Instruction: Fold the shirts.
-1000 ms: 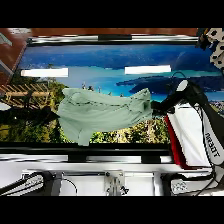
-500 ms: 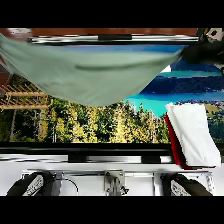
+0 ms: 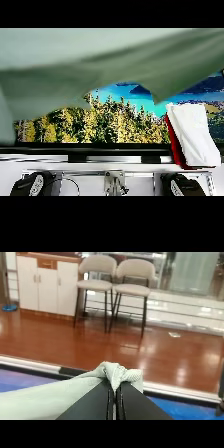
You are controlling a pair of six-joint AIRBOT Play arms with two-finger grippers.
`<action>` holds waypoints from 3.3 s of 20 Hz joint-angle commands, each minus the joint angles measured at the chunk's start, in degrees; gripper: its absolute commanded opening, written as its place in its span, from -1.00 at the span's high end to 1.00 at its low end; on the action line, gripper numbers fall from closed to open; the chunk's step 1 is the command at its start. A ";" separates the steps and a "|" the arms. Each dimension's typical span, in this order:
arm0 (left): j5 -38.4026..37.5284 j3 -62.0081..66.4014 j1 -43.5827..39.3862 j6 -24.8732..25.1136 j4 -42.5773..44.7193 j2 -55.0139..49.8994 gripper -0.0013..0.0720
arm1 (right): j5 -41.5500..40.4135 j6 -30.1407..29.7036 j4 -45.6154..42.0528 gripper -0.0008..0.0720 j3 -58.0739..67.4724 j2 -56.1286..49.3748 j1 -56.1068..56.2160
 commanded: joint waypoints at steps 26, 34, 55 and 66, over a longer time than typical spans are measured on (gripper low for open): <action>13.42 -24.61 -19.17 -1.62 10.67 -47.58 0.88 | -30.36 8.50 3.74 0.78 -33.35 -42.51 0.09; 12.26 -22.84 -19.04 -7.30 10.95 -55.32 0.88 | -39.10 4.17 3.98 0.78 -33.38 -46.71 2.56; -28.33 -30.38 -11.89 -7.54 19.17 -53.09 0.88 | 6.47 11.37 -4.98 0.78 -33.42 -47.65 -1.46; -26.58 -30.95 -13.22 -9.03 23.85 -56.13 0.88 | 4.92 9.84 -8.41 0.78 -33.42 -47.65 -1.46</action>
